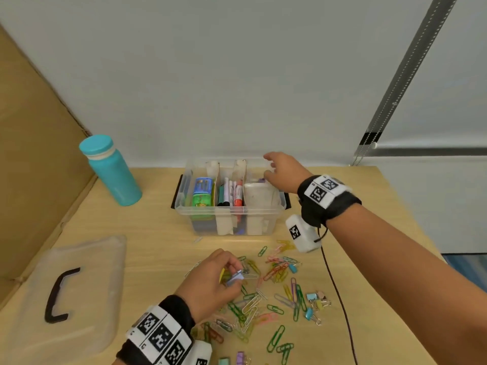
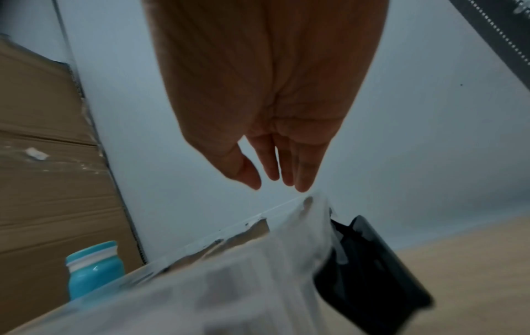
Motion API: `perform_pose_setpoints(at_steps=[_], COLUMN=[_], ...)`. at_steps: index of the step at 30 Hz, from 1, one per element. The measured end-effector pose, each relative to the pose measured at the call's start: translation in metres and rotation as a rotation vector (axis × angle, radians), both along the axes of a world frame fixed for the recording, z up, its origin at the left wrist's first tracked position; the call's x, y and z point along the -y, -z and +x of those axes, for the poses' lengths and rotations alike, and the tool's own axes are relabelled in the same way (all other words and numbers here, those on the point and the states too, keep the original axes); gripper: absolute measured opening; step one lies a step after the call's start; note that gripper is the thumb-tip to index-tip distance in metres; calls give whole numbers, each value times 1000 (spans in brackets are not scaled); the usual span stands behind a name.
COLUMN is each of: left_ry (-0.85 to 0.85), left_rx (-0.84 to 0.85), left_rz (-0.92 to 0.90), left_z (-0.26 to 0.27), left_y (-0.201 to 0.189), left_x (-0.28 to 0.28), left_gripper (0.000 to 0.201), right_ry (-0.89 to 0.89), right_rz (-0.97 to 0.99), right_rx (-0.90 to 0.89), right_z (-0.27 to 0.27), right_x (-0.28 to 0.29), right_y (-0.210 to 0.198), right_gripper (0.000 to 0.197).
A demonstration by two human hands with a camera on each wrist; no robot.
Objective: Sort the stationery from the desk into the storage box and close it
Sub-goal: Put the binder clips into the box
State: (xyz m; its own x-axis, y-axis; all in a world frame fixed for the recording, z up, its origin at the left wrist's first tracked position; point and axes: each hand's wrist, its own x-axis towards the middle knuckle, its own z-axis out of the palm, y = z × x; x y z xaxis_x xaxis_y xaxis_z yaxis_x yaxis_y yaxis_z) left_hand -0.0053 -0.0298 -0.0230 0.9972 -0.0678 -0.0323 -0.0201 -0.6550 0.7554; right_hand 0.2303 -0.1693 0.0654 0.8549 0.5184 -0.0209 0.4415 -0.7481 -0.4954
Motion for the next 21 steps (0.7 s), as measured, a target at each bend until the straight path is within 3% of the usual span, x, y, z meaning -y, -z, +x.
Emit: perform_pose_setpoints(at_steps=[6,11,14,17,21], left_ry=[-27,-86,-75,-10,69], left_rx=[145,333,358,304,74], left_rz=[186,327,469,652,874], left_z=[7,62,109,159,201], left_y=[-38,-86,-100,-105,-95], left_x=[-1,7,11,21,37], left_gripper=[15,19,23,24,28], right_ry=[44,20,27,31,20], right_rz=[69,188,143,105,107], right_rx=[232,191,260,301,289], right_z=[-60,-84,-84,-86,-86], right_x=[38,49,49,50,51], right_y=[35,66,72,74,76], right_gripper=[44,59,60,61,64])
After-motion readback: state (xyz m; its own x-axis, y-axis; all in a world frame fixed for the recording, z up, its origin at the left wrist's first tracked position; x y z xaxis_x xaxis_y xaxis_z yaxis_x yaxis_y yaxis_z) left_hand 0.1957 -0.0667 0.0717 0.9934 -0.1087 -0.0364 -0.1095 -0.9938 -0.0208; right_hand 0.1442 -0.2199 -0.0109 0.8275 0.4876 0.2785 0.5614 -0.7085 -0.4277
